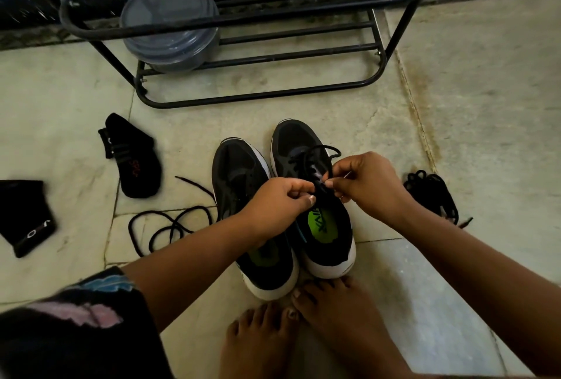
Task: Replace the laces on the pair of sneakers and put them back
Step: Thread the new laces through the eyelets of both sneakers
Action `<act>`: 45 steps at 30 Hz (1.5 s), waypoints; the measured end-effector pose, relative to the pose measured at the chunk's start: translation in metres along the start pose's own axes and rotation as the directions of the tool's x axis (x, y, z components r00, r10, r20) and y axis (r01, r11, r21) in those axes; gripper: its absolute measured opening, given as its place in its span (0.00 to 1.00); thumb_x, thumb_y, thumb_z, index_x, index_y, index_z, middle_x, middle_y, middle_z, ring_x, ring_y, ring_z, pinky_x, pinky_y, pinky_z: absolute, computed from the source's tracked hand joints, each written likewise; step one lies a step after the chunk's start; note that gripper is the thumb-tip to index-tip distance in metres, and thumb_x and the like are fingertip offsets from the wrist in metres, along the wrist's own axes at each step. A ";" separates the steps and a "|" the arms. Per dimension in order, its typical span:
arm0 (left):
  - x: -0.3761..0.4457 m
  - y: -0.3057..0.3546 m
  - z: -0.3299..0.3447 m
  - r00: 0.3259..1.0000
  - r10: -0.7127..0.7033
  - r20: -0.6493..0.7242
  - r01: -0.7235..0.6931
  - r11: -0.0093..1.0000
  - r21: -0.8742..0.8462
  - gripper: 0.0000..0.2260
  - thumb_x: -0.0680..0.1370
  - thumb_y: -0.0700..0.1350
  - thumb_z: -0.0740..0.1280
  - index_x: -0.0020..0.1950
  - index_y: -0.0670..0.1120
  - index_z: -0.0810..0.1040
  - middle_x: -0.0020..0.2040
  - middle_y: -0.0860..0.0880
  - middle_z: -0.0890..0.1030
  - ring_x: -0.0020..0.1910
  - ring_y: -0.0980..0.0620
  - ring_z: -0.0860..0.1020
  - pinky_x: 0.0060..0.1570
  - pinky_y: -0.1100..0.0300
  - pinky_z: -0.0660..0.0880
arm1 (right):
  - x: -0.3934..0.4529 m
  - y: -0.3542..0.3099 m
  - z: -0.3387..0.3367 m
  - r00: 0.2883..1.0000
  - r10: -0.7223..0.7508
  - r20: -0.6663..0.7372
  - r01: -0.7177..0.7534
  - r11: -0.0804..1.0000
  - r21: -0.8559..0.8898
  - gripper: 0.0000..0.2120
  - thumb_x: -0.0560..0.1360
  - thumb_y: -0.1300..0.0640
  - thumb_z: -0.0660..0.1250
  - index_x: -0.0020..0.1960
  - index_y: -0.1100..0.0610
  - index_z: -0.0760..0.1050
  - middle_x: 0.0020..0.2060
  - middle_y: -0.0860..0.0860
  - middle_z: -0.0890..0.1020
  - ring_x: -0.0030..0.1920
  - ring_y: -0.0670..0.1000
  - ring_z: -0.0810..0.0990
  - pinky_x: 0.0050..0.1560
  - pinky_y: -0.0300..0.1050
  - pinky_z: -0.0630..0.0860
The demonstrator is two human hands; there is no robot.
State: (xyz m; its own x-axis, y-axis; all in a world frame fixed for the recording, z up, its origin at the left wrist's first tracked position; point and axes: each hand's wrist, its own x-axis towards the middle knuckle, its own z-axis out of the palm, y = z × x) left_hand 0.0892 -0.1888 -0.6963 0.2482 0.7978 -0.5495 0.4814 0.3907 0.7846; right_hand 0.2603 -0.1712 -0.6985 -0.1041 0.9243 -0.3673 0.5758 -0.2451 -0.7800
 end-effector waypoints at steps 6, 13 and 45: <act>0.003 -0.001 0.005 0.985 -0.173 -0.014 0.165 0.957 -0.237 0.13 0.78 0.40 0.66 0.63 0.44 0.77 0.58 0.49 0.80 0.56 0.56 0.77 0.54 0.68 0.71 | -0.001 0.002 0.008 0.999 -0.048 -0.010 0.048 0.997 -0.052 0.09 0.71 0.63 0.72 0.35 0.53 0.80 0.37 0.52 0.84 0.27 0.39 0.76 0.31 0.28 0.72; 0.005 0.004 0.007 0.963 -0.262 -0.060 0.224 0.906 -0.359 0.08 0.77 0.43 0.67 0.54 0.44 0.81 0.43 0.53 0.80 0.38 0.62 0.75 0.29 0.78 0.69 | -0.006 0.003 0.007 0.999 -0.050 0.018 0.050 0.999 -0.012 0.06 0.72 0.65 0.70 0.44 0.56 0.83 0.32 0.46 0.81 0.29 0.36 0.77 0.34 0.26 0.73; 0.008 -0.009 0.024 0.970 -0.157 -0.185 0.109 0.963 -0.248 0.06 0.75 0.38 0.69 0.42 0.49 0.78 0.34 0.52 0.76 0.34 0.58 0.74 0.37 0.69 0.72 | -0.007 0.010 0.030 0.997 -0.027 -0.073 0.029 0.999 0.030 0.08 0.75 0.59 0.67 0.38 0.52 0.73 0.34 0.45 0.76 0.34 0.43 0.72 0.34 0.36 0.66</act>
State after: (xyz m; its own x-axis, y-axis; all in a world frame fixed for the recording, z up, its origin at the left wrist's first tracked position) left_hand 0.1076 -0.1966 -0.7146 0.0100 0.7974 -0.6034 0.2816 0.5768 0.7668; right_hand 0.2426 -0.1887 -0.7194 -0.0598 0.9494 -0.3084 0.5480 -0.2271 -0.8051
